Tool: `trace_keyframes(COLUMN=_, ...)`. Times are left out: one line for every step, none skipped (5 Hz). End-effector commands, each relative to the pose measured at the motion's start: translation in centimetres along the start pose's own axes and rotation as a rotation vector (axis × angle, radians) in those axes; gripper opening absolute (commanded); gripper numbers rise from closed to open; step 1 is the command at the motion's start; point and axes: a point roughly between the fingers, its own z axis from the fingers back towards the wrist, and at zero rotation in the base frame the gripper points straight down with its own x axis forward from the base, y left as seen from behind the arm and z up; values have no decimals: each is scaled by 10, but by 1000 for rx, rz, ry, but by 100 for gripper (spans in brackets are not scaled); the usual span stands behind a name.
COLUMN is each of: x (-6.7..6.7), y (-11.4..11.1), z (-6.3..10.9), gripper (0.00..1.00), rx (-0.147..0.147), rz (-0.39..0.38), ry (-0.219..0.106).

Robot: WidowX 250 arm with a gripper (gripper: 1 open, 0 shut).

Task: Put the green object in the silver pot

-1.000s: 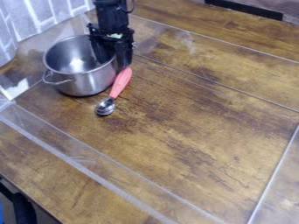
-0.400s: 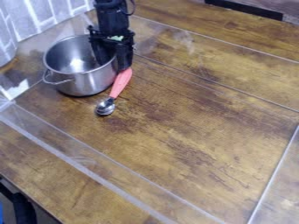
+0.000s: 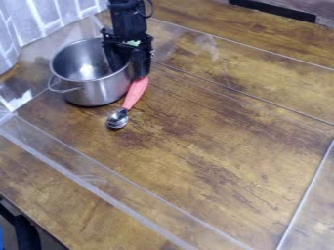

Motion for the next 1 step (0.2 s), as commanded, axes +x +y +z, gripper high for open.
trace_keyframes(x=8, y=-4, z=20, gripper=0, rx=21, rz=-20, ry=-60)
